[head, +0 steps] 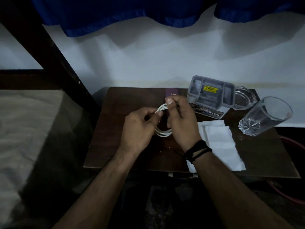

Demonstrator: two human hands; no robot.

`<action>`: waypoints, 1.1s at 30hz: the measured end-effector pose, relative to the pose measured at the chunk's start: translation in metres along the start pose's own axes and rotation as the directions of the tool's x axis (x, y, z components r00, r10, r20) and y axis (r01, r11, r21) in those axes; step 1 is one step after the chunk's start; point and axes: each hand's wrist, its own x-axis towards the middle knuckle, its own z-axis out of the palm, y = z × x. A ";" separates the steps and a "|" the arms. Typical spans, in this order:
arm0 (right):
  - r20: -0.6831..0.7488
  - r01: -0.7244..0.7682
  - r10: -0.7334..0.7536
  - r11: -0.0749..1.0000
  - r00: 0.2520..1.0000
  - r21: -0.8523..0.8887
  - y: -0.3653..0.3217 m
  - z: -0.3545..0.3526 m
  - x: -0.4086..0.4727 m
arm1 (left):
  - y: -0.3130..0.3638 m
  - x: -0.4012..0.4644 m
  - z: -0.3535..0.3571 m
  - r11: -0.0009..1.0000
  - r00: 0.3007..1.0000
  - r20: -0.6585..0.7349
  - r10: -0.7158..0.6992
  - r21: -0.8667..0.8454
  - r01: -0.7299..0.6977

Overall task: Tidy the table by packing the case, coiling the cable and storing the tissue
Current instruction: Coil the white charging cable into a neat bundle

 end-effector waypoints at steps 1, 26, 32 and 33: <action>0.013 0.059 -0.058 0.994 0.998 -0.090 0.002 0.000 -0.002 | -0.001 0.001 -0.002 0.999 1.000 -0.026 0.012 0.041 -0.011; 0.506 -0.467 0.235 0.789 0.830 0.399 -0.026 -0.019 -0.001 | 0.009 0.006 -0.026 0.865 0.902 0.276 -0.331 -0.294 0.407; 0.357 -0.140 0.041 0.957 0.933 0.256 -0.016 -0.014 -0.002 | 0.012 0.013 -0.037 0.715 0.734 0.428 -0.527 -0.243 0.656; 0.348 -0.083 -0.006 0.968 0.937 0.238 -0.015 -0.014 -0.003 | 0.011 0.014 -0.038 0.692 0.733 0.451 -0.509 -0.292 0.660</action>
